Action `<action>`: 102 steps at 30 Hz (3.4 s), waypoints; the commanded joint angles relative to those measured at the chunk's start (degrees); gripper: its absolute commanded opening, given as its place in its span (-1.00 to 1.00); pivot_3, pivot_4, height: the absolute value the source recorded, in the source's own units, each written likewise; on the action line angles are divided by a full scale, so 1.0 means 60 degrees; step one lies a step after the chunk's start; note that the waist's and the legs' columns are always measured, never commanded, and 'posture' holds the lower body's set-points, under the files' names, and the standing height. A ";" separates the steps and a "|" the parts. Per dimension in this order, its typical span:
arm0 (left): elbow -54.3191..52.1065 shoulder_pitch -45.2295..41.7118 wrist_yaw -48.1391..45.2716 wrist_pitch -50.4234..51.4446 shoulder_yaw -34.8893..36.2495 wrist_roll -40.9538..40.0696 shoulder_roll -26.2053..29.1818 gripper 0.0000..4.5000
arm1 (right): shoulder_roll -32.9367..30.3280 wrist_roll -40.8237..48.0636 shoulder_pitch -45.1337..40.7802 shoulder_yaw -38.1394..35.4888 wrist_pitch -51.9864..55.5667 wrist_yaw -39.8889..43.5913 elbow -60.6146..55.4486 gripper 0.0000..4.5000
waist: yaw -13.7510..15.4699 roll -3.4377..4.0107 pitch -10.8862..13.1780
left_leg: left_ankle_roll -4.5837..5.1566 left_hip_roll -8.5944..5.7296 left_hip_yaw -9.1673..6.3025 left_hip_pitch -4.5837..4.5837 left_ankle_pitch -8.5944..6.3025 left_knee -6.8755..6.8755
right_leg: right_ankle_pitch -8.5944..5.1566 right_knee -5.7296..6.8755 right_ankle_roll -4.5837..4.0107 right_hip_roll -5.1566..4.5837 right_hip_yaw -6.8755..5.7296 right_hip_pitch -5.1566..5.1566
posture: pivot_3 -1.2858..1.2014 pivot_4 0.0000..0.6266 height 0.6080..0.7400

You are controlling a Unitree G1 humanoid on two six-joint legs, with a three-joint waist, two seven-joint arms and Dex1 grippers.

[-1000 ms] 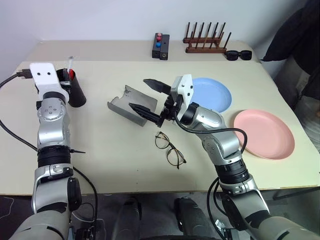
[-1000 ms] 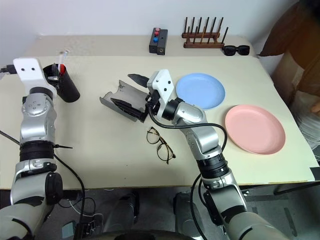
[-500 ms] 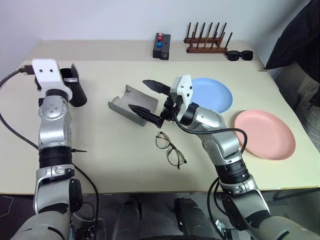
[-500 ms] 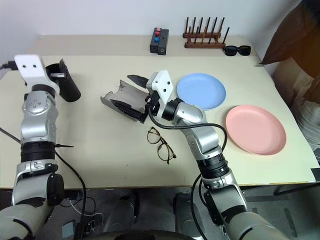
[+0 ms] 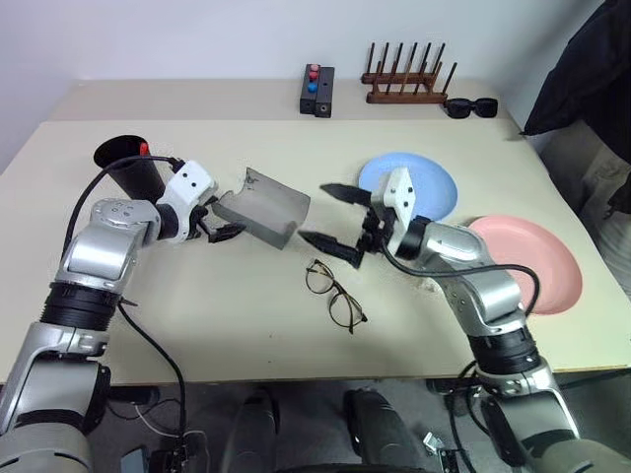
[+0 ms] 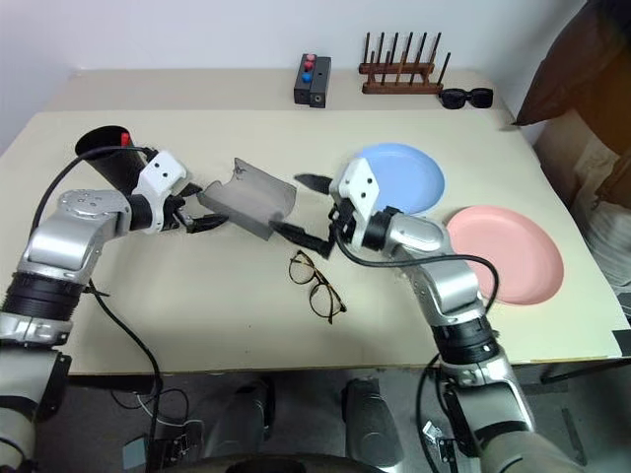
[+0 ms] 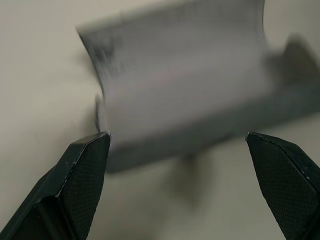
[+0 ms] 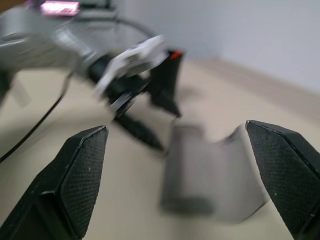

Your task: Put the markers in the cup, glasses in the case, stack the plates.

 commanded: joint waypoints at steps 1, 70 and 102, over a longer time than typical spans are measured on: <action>0.0986 -0.0793 -0.0886 -0.0649 -0.0415 0.0487 -0.0061 0.97 | -0.0499 0.0495 0.0228 -0.0335 0.0390 0.0336 -0.0842 1.00 | -0.0010 0.0001 0.0000 | 0.0000 -0.0001 0.0001 0.0000 0.0000 0.0003 | 0.0000 0.0002 -0.0001 -0.0002 0.0002 0.0001 | 0.03 -0.52 1.00; -0.4172 0.3441 -0.3685 -0.0723 0.3397 -0.2115 0.0673 0.49 | -0.1506 0.0146 0.0233 0.0318 0.4886 -0.1591 -0.1813 1.00 | -0.0065 0.0001 0.0003 | 0.0018 0.0008 0.0002 -0.0011 -0.0007 0.0028 | -0.0002 0.0037 -0.0001 -0.0002 0.0004 -0.0019 | 0.03 -0.52 1.00; -0.7893 0.8417 -0.1435 -0.2083 0.3534 -0.3359 -0.0622 0.53 | -0.0923 0.0688 -0.0095 0.0572 0.8024 -0.3158 -0.2421 -0.99 | -0.0037 -0.0008 -0.0003 | 0.0015 0.0007 0.0022 -0.0014 -0.0010 0.0038 | 0.0004 -0.0006 -0.0034 -0.0020 0.0008 -0.0016 | 0.03 -0.52 1.00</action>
